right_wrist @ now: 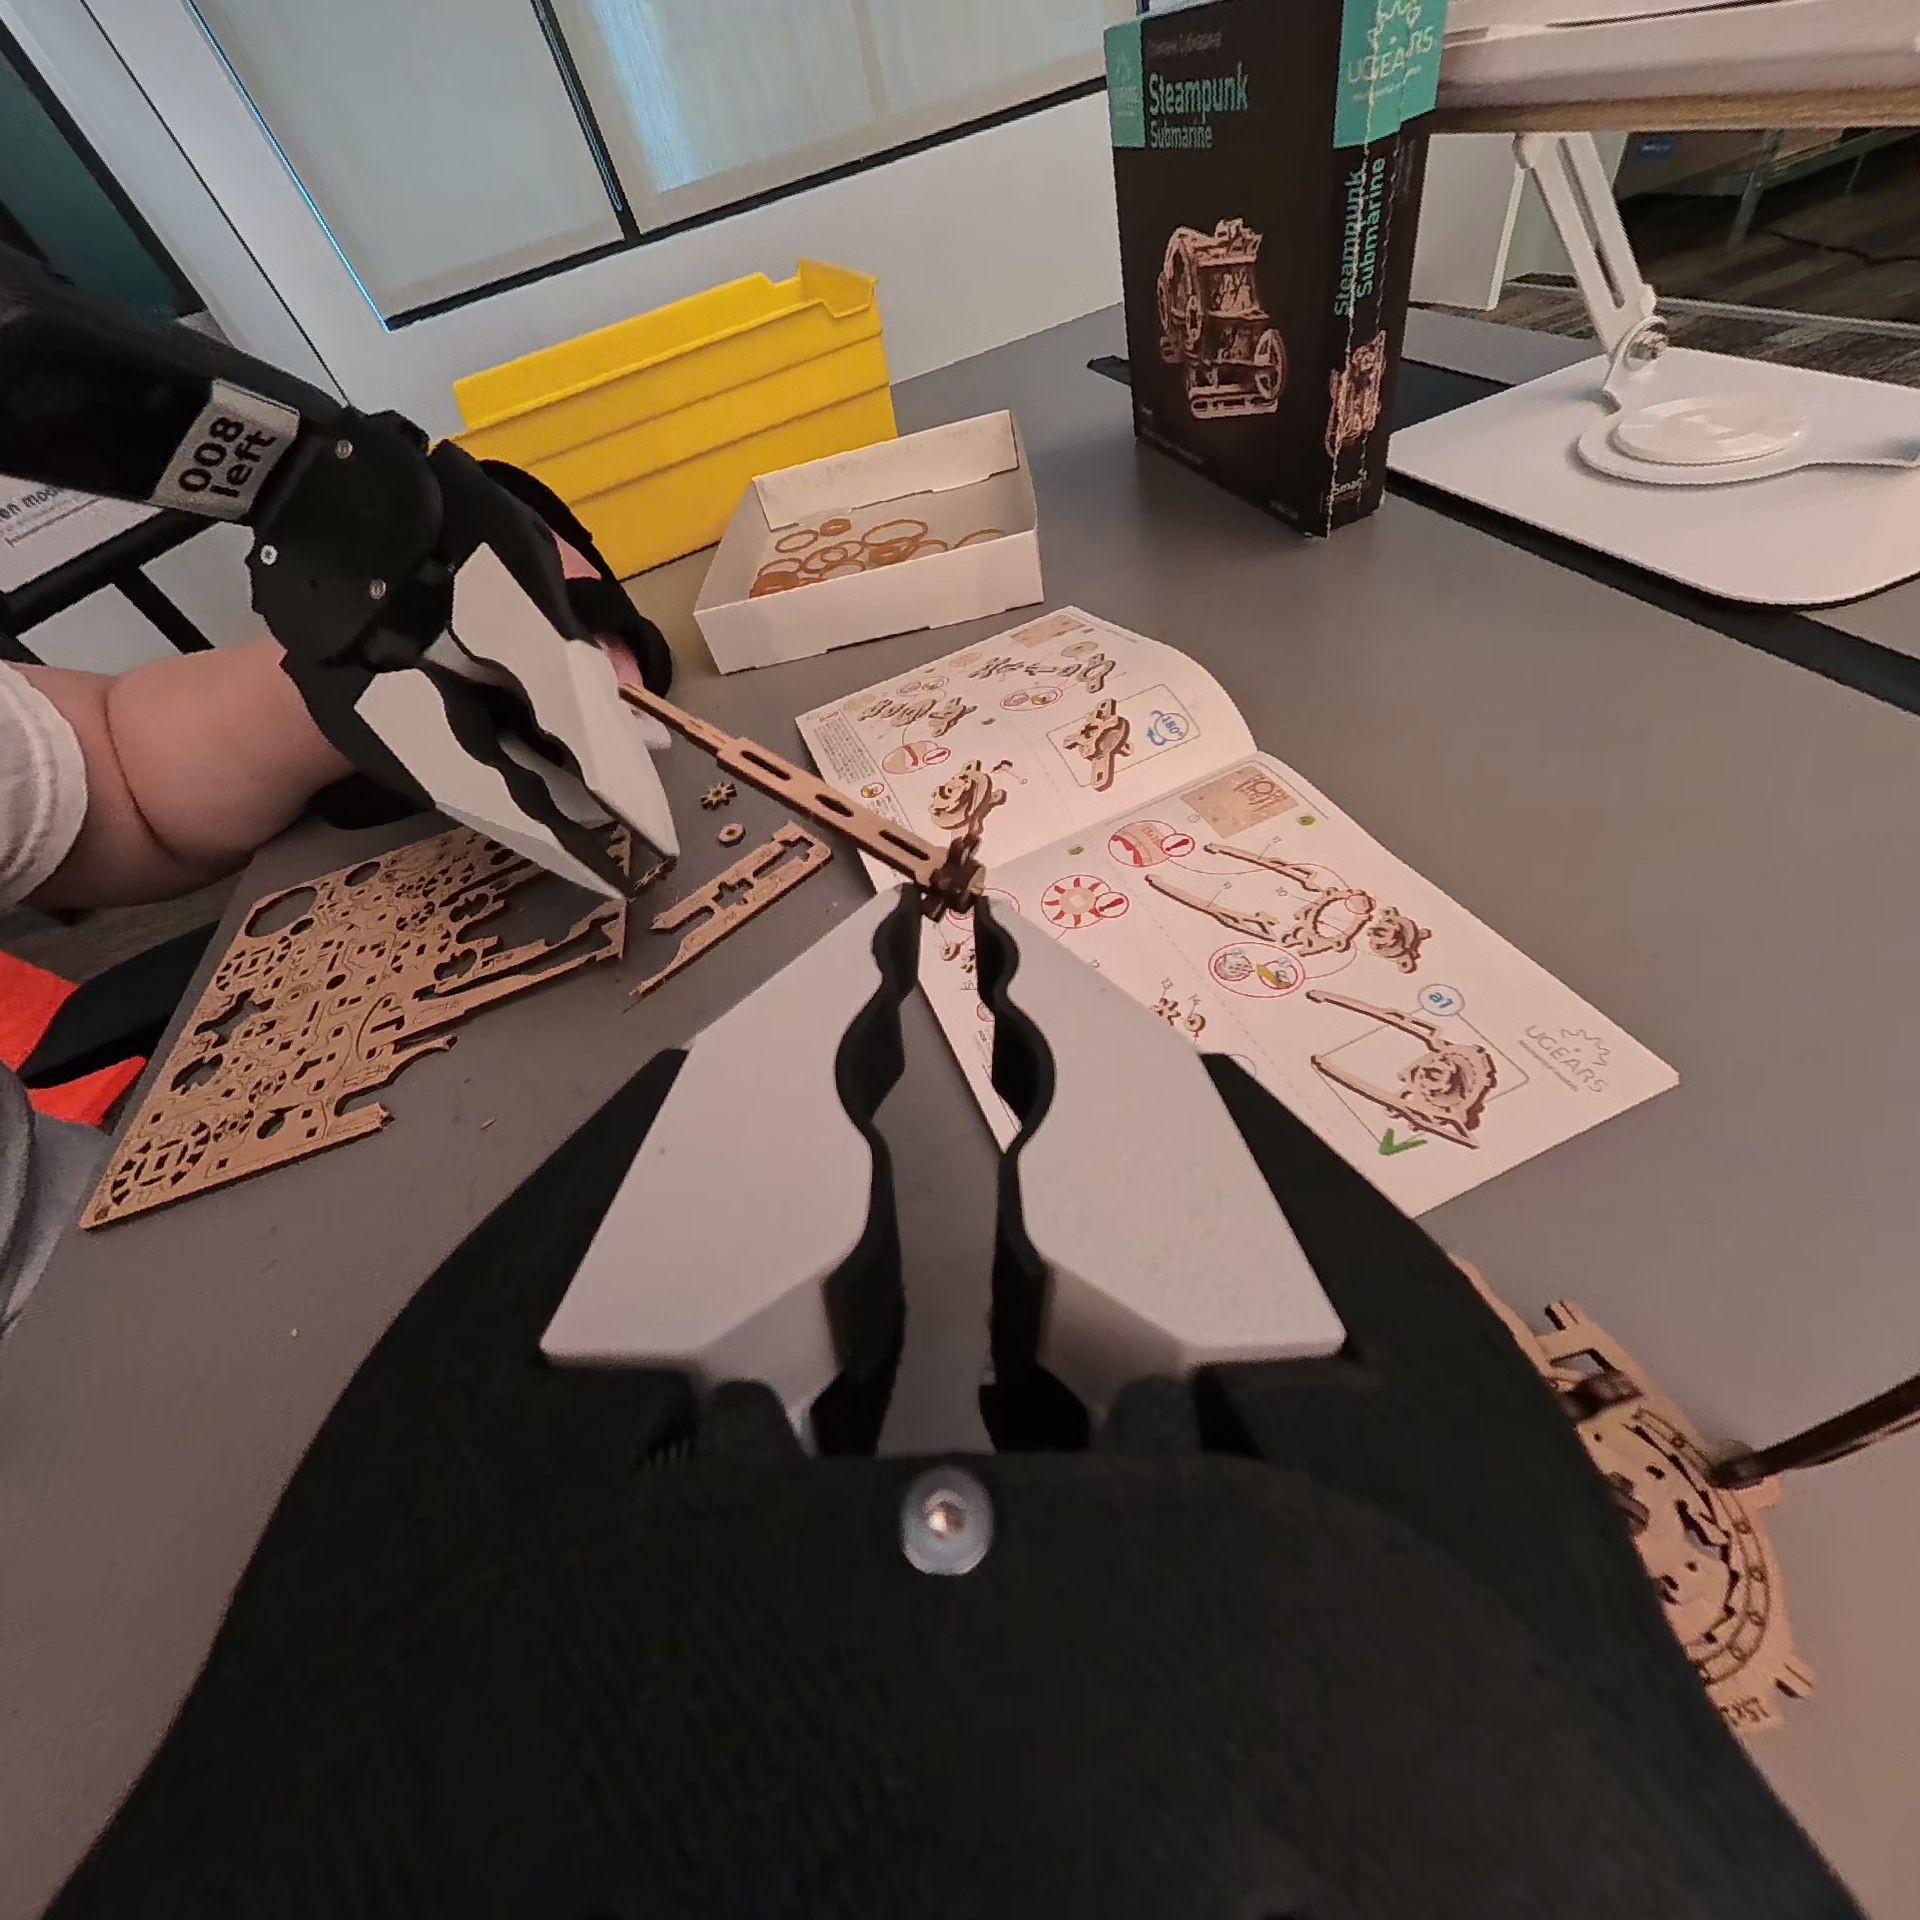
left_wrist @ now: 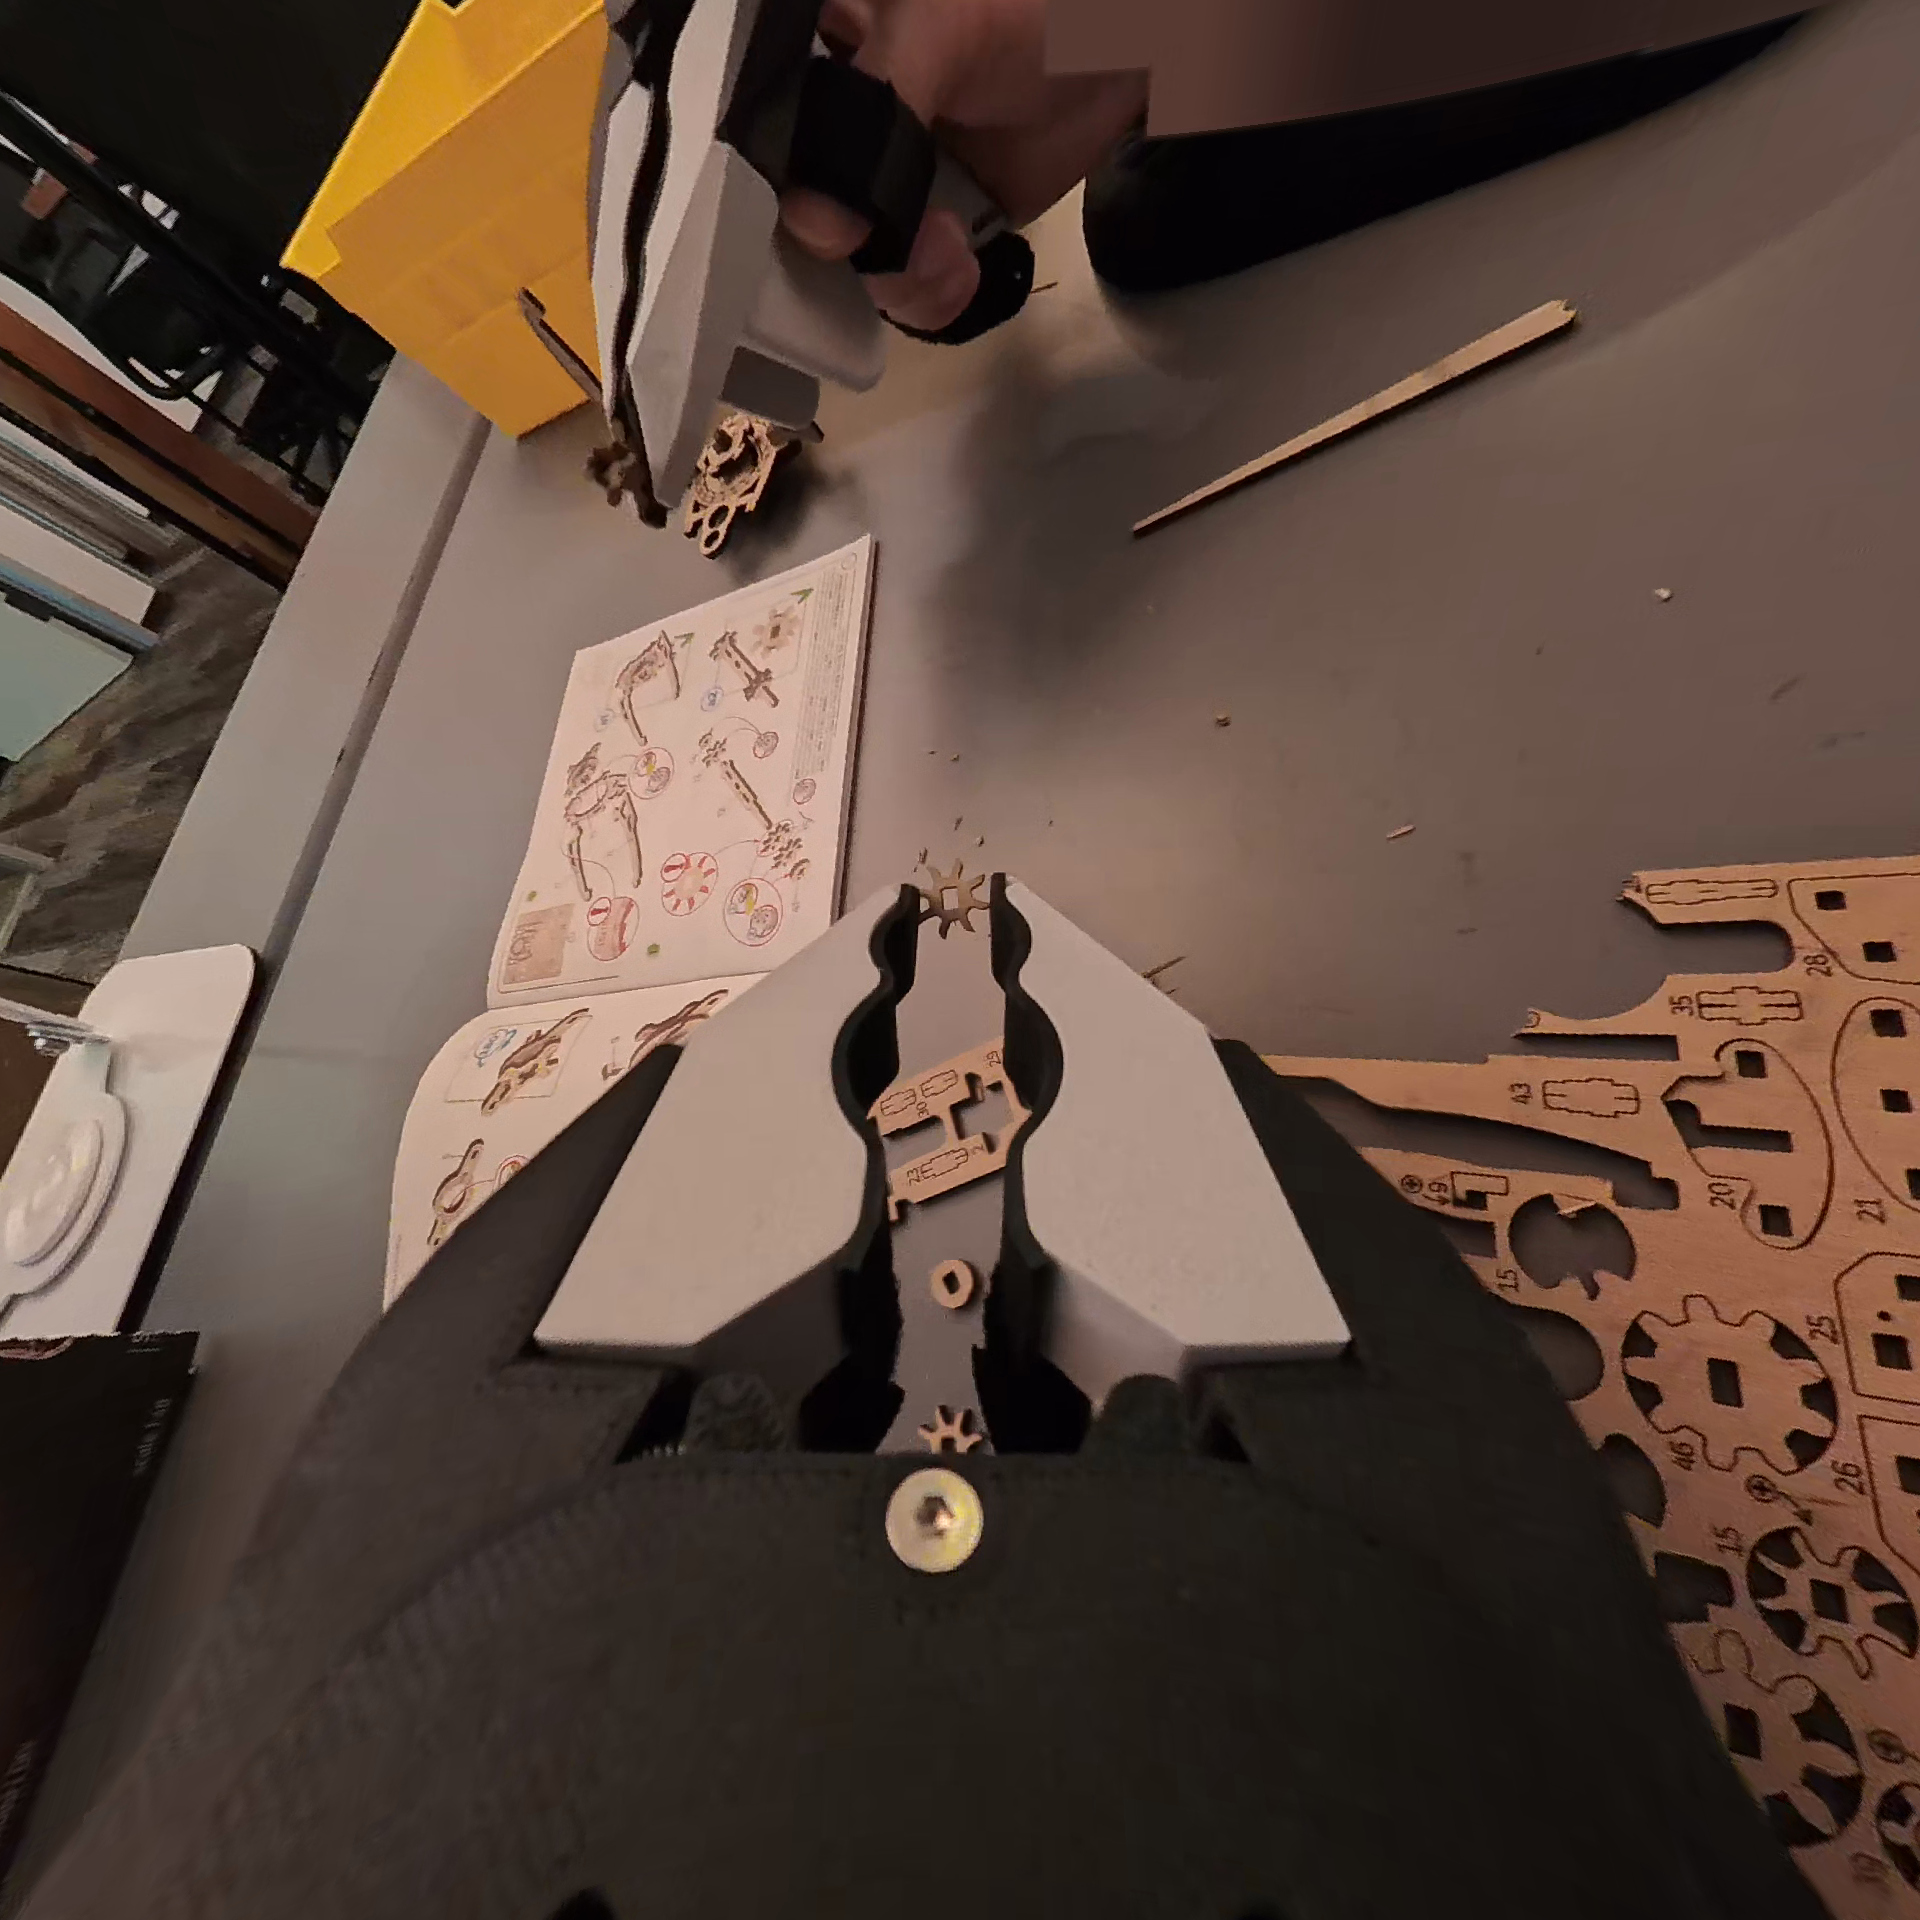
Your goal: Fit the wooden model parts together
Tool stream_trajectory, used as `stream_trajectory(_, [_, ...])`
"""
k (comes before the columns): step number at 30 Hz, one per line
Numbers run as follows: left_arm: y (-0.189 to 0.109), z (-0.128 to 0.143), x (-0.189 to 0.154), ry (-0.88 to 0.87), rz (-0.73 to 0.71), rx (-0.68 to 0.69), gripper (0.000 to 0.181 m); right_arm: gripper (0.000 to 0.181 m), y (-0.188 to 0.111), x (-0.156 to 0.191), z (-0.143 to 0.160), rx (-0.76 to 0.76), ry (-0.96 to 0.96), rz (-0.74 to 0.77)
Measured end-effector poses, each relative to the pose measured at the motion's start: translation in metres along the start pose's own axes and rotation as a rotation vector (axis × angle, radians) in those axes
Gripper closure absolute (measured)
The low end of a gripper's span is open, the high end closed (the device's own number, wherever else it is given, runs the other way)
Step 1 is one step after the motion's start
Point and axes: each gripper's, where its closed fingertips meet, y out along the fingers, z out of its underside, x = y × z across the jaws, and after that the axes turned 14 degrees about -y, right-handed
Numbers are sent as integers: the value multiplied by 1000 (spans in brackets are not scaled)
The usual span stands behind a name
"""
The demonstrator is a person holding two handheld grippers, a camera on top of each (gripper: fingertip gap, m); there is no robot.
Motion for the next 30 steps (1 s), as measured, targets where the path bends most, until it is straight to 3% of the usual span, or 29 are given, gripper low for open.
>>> stream_trajectory(14, [-7,-19,-18,-46,133,-113,170,174,-5,9,-11,-58,-53,-59])
stream_trajectory(30, [-5,-13,-20,-37,142,-87,170,174,-10,14,-14,-83,-78,-105])
